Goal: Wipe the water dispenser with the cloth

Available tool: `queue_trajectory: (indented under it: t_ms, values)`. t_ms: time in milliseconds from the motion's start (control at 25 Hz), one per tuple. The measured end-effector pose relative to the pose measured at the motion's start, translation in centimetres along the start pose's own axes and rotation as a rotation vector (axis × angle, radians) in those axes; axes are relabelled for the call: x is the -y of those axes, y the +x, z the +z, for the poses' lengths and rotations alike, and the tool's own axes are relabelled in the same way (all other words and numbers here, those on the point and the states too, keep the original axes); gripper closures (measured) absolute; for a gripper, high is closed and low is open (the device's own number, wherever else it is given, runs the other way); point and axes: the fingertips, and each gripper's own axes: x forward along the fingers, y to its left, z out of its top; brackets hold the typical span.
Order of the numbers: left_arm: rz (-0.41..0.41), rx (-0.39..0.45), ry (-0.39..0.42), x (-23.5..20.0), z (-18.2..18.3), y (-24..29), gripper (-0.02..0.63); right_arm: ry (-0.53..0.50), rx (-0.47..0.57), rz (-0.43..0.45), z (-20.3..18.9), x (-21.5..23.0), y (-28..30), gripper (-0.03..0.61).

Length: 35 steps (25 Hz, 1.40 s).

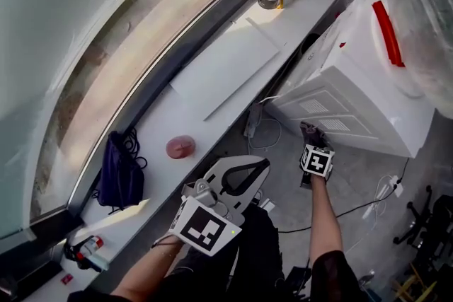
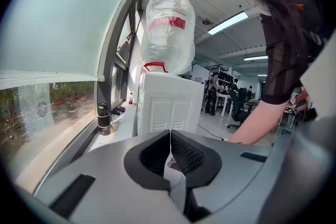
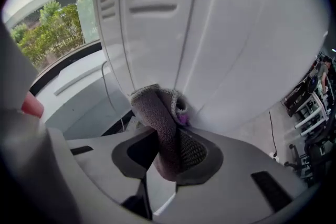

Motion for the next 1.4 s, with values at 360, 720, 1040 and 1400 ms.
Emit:
queue_trajectory:
  t_ms: [360,720,1040,1400]
  values:
    - [0.039,0.002,-0.021,-0.2,1.8,-0.9,0.594,-0.007,-0.055,0.037,-0.5,0.0,-3.0,0.477]
    - [0.062,0.011,-0.077,3.5,7.3,-2.8,0.594,0.143,0.154,0.254,3.0,0.8,-21.6,0.477]
    - [0.072,-0.005,-0.089,9.1,12.5,-4.7,0.594,0.220,0.334,0.401,6.6,2.7,-37.8,0.477]
    - [-0.013,0.000,-0.012,14.4,18.4,-7.5,0.594,0.212,0.427,0.361,6.4,4.2,-48.2,0.477]
